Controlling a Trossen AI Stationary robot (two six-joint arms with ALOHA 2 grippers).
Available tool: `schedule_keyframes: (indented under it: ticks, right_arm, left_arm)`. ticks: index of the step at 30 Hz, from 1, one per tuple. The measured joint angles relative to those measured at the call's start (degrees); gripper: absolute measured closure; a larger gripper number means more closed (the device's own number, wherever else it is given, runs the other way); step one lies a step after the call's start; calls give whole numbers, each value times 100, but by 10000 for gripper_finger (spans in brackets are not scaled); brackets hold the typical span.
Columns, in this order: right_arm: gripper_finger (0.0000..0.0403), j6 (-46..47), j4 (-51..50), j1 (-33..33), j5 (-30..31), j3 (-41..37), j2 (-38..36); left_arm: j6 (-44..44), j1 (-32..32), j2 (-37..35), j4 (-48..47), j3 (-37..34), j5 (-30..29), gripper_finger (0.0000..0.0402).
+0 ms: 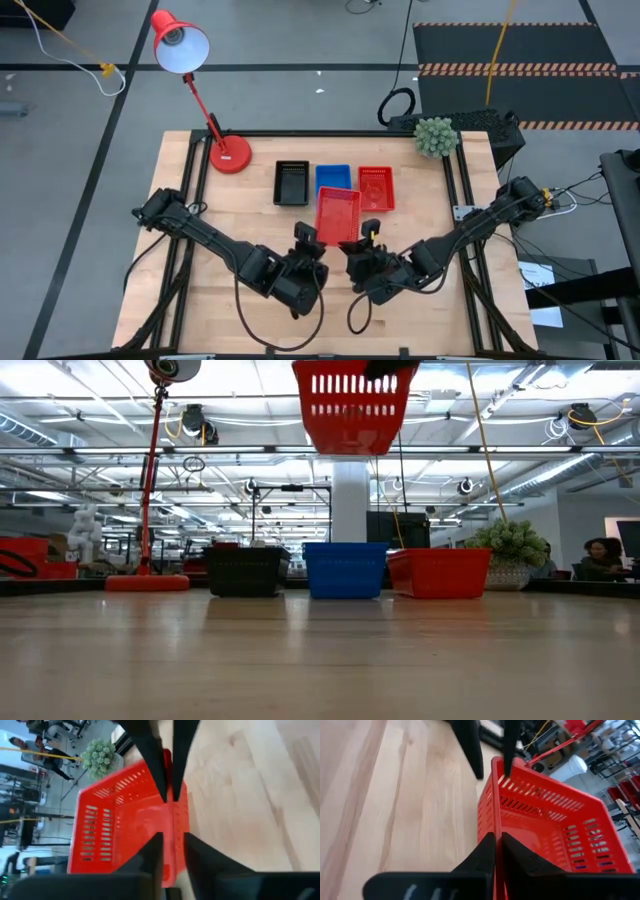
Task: Stack baskets by color
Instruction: Stack the red bin on the stacked red bins
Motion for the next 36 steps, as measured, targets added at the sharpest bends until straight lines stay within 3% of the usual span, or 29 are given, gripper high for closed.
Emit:
schedule_keyframes:
  ticks: [6,11,15,21,25,33,36]
  right_arm:
    - [395,8,-528,3,-227,-2,-142]
    - [396,60,-930,3,-471,-2,-397]
    - [397,59,-1369,12,-915,-1,-634]
    - [397,-25,-1664,14,-1074,-240,-1081]
    - [397,-578,-1160,5,-1078,-963,-1676]
    - [396,-1432,204,-253,-1093,-2560,-3324]
    - [396,-1518,427,-452,-1373,-3001,-3915]
  left_arm:
    - [-357,-94,-35,68,0,-190,243]
    - [-735,-239,-299,3,0,-319,204]
    - [-1371,-406,-590,-324,4,-326,198]
    - [-2813,-641,-749,-1647,2,-326,197]
    - [-3543,-732,-765,-2146,-145,-428,197]
    - [-3775,-707,-755,-2142,-875,-399,197]
    - [-3877,-645,-784,-2117,-1195,-311,200]
